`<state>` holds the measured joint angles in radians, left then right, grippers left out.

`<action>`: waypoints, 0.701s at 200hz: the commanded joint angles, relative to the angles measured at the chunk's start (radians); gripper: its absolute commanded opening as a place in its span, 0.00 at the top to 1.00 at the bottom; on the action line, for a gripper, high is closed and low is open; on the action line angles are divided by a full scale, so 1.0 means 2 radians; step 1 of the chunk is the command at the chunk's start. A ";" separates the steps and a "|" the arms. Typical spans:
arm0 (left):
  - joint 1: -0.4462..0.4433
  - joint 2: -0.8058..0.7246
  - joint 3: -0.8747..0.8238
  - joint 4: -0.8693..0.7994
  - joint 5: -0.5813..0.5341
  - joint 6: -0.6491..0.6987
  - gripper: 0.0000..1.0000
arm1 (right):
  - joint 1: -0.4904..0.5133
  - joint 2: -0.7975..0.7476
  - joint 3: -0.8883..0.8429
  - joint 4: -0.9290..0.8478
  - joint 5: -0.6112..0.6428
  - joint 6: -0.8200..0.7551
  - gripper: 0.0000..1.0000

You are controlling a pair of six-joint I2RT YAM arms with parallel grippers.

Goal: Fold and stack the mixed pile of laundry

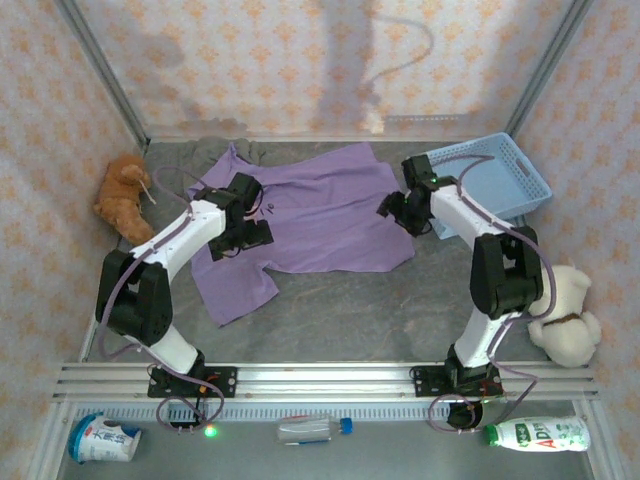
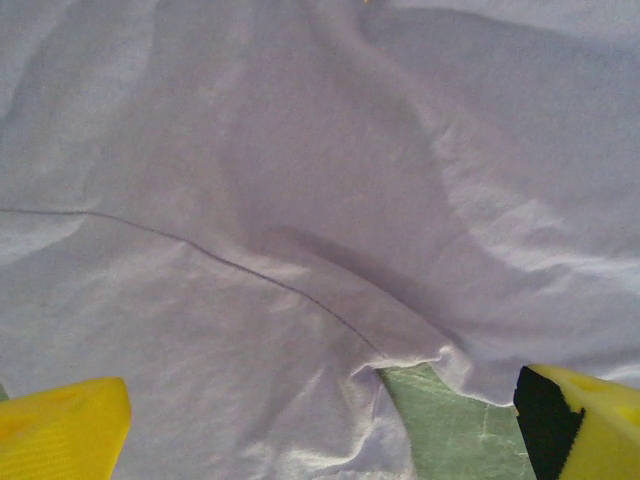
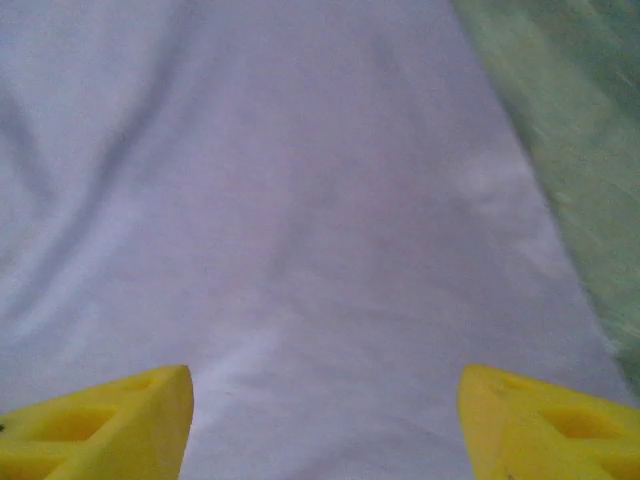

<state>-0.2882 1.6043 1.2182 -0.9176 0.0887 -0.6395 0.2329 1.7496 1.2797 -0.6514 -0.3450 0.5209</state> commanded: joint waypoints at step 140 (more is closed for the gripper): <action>-0.002 -0.023 0.001 -0.011 -0.017 -0.010 0.00 | 0.032 0.084 0.044 0.052 -0.034 0.026 0.32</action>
<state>-0.2882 1.5967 1.2125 -0.9150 0.0925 -0.6399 0.2550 1.8732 1.2423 -0.6460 -0.3824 0.5167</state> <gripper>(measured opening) 0.998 0.683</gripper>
